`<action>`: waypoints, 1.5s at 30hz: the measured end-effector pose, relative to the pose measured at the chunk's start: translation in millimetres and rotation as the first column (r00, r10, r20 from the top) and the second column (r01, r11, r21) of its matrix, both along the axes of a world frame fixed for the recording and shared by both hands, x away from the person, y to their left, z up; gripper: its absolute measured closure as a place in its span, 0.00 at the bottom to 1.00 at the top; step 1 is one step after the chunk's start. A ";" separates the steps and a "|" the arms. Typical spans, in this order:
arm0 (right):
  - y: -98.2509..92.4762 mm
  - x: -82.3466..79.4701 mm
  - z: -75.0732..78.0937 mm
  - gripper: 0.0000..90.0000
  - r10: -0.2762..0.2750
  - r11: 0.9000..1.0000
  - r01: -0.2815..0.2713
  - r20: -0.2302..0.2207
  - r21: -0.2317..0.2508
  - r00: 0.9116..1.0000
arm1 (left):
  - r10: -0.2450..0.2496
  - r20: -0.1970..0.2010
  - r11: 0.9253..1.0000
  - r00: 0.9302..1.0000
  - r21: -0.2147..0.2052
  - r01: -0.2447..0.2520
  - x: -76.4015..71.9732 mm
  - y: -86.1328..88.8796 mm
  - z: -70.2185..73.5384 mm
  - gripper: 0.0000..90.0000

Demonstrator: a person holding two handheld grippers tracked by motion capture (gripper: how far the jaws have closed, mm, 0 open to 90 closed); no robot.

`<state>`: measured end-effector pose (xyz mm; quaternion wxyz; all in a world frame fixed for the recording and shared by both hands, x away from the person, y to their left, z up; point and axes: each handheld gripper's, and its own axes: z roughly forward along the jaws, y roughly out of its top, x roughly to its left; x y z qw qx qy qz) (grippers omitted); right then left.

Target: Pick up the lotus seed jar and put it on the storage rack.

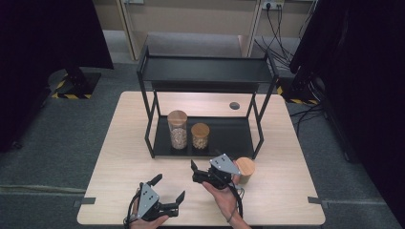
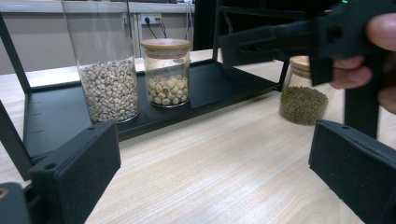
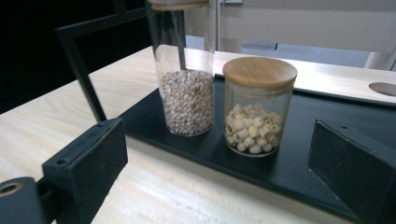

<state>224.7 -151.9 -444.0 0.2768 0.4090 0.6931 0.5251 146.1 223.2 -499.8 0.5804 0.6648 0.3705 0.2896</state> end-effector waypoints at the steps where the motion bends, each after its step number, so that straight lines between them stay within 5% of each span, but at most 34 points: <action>1: -1.4 -1.8 -1.0 0.06 0.004 1.000 -0.004 0.001 -0.002 1.000 | 0.001 -0.001 1.000 1.000 0.001 -0.001 0.1 0.0 0.0 0.02; 28: -32.1 -42.2 -17.4 0.06 0.102 0.994 -0.102 -0.010 0.027 0.995 | 0.009 0.002 1.000 1.000 0.000 -0.009 0.3 0.6 0.2 0.02; 45: -37.6 -51.1 -19.7 0.06 0.131 0.991 -0.130 -0.026 0.042 0.991 | 0.012 0.002 1.000 1.000 0.001 -0.012 0.2 0.4 0.3 0.02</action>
